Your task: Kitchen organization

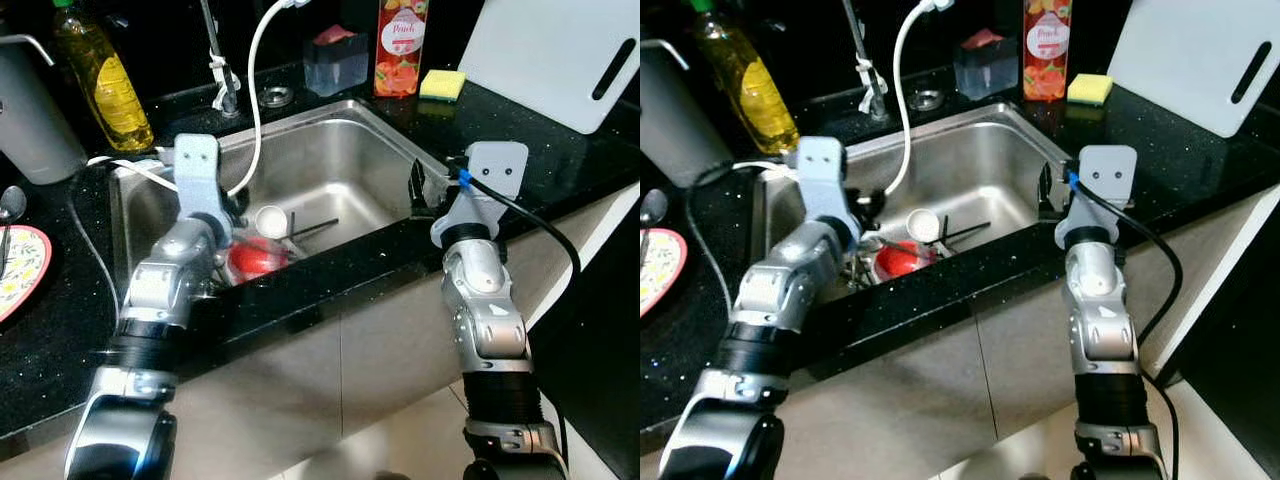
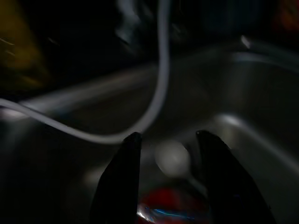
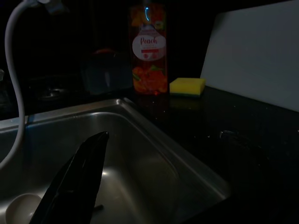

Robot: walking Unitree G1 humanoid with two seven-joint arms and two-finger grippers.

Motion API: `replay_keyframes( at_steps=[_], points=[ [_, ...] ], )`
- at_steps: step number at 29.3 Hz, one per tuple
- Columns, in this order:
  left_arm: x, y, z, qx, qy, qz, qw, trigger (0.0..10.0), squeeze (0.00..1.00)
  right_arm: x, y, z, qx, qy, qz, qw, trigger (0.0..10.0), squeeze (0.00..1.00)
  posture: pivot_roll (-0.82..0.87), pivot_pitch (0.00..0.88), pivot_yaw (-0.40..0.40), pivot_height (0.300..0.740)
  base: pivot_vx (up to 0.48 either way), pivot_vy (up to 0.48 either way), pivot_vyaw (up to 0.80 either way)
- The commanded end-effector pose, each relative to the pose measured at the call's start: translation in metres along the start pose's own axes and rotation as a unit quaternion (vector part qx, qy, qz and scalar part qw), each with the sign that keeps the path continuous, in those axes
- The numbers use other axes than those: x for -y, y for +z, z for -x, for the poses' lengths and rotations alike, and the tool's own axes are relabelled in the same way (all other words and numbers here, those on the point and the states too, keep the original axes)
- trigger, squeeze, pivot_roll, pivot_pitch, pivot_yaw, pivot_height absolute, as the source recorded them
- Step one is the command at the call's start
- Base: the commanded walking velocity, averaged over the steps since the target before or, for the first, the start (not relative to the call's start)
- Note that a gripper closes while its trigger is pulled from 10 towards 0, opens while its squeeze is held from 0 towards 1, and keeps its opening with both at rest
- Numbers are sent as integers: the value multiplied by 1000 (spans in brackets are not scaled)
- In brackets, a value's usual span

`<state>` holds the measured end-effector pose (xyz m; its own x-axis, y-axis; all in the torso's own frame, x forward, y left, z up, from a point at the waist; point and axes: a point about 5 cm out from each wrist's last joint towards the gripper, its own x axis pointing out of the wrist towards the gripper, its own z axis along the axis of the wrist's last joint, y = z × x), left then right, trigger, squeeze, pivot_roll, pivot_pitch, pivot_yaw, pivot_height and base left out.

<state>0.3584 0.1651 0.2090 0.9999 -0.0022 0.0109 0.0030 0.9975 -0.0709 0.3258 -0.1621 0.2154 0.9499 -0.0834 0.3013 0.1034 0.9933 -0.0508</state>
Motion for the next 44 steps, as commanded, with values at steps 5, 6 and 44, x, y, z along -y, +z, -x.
replay_keyframes(
  at_steps=[5,6,44],
  points=[
    [-58,7,0,-6,170,-39,985,10000,0,-1,3,-3,5,3,0,1000,10000,0,-25,0,109,740,0,0,0],
    [-71,3,1,-27,204,-39,978,10000,0,0,1,-2,3,3,3,1000,10000,0,-27,0,110,740,0,0,0],
    [-229,31,49,-101,427,0,898,10000,0,-42,43,-33,41,75,-24,996,10000,0,54,180,87,740,0,0,0]
  ],
)
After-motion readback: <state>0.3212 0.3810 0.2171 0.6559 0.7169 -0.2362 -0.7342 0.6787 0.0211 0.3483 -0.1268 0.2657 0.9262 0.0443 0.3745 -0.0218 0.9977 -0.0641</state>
